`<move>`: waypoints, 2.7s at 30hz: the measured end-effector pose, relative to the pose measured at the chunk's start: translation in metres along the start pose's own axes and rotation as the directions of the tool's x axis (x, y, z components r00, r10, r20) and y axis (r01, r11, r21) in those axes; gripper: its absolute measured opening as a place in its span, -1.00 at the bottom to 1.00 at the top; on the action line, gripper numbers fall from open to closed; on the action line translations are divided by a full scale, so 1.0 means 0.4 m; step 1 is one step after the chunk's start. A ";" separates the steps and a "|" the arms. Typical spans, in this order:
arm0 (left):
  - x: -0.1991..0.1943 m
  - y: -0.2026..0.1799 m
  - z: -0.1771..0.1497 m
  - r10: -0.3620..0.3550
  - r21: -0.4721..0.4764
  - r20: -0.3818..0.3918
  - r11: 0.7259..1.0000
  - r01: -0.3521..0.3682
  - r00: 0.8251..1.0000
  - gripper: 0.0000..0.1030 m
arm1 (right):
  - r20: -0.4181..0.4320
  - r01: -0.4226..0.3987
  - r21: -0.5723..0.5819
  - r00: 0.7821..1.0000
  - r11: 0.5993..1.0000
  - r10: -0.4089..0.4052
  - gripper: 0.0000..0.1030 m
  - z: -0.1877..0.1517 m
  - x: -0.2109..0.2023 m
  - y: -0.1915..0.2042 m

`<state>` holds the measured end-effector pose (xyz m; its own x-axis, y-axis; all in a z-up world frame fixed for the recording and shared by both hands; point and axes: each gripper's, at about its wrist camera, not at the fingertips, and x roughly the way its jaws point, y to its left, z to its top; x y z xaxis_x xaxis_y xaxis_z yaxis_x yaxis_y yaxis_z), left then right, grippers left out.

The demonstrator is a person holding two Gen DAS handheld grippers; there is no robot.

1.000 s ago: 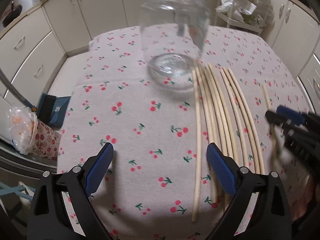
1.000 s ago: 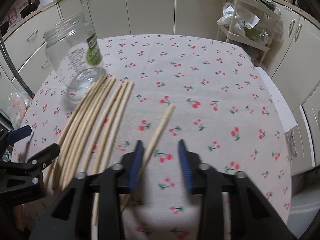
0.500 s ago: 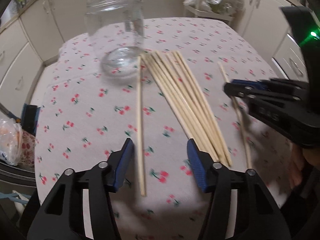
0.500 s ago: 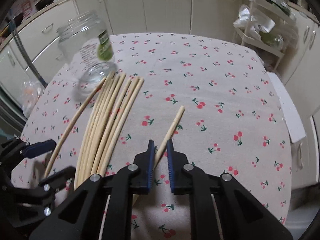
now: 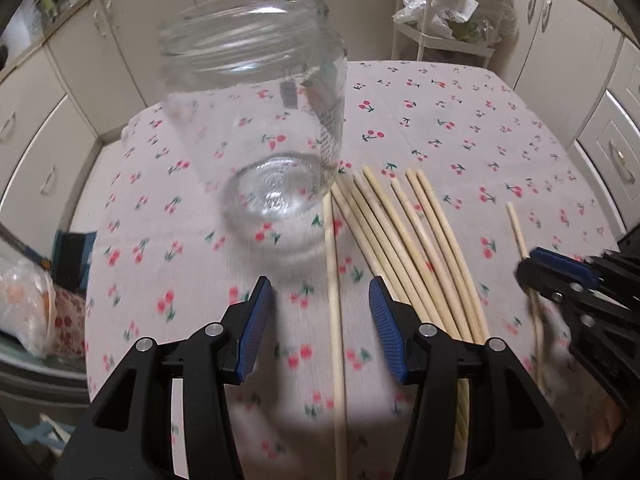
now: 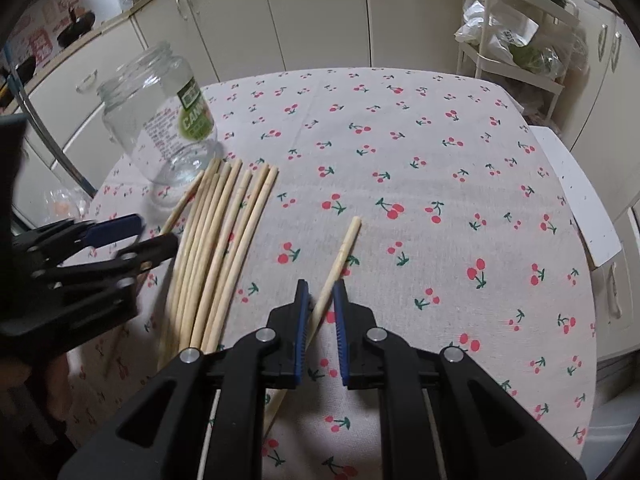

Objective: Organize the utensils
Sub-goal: 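Close the right gripper on one wooden chopstick while the left gripper grasps another, then lift both held chopsticks and carry them above the glass jar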

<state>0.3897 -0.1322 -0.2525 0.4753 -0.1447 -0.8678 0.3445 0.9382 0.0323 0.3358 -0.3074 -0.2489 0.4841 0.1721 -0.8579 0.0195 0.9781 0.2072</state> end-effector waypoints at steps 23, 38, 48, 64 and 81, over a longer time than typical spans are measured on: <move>-0.046 0.043 -0.033 -0.103 -0.049 -0.064 0.994 0.100 0.993 -0.85 | 0.005 0.011 -0.042 1.000 0.999 -0.011 -0.28 0.007 -0.003 0.008; -0.042 -0.016 -0.036 -0.031 0.022 0.021 0.999 0.030 0.999 -0.90 | 0.049 -0.083 0.031 0.995 0.996 0.081 -0.89 0.004 0.001 -0.019; -0.278 0.092 -0.006 -0.122 -0.067 0.318 0.986 0.151 0.940 -0.90 | 0.230 -0.284 0.107 0.939 0.953 0.254 -0.89 0.010 -0.073 -0.017; -0.403 0.180 0.201 -0.138 -0.135 0.605 0.953 0.272 0.784 -0.90 | 0.428 -0.350 0.101 0.860 0.931 0.276 -0.89 0.109 -0.154 0.009; -0.334 0.234 0.345 -0.062 -0.212 0.731 0.926 0.312 0.680 -0.90 | 0.650 -0.427 0.108 0.714 0.898 0.261 -0.89 0.353 -0.174 0.074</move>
<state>0.4699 -0.0682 -0.0651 0.8934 -0.3863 -0.2293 0.2962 0.8903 -0.3460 0.4262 -0.3070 -0.1165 0.9190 0.3024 -0.2529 -0.0949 0.7924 0.6026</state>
